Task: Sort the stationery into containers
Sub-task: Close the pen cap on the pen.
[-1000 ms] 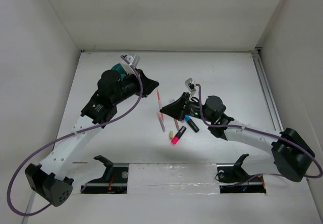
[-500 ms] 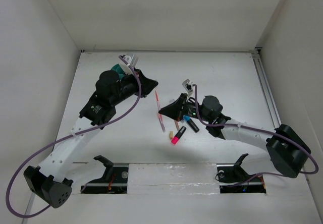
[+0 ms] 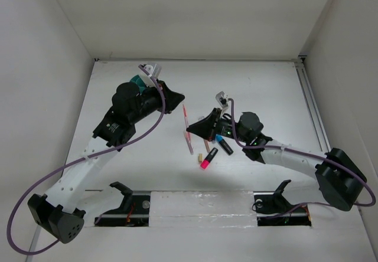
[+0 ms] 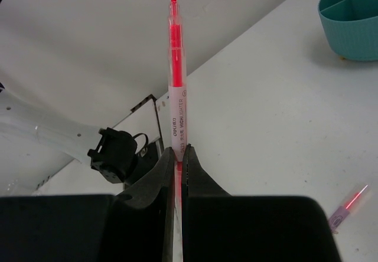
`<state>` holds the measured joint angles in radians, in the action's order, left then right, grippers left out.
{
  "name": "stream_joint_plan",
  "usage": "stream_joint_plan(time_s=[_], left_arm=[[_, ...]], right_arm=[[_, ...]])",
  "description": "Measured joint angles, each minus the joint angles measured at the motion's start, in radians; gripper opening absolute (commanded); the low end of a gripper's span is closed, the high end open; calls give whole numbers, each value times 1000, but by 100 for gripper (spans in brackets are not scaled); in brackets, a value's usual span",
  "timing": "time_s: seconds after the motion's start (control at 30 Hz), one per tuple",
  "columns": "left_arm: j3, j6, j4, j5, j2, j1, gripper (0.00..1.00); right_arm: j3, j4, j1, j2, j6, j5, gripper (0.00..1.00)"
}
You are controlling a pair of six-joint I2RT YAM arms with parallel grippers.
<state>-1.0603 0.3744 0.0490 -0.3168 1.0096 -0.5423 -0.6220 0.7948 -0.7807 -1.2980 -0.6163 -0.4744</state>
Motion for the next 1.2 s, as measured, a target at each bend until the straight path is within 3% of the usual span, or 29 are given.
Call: stream_joint_plan(time_s=[1.2], left_arm=[[0,0,-8,-41,8,-1,0]], right_arm=[[-10,59,14,-8,-32,8,0]])
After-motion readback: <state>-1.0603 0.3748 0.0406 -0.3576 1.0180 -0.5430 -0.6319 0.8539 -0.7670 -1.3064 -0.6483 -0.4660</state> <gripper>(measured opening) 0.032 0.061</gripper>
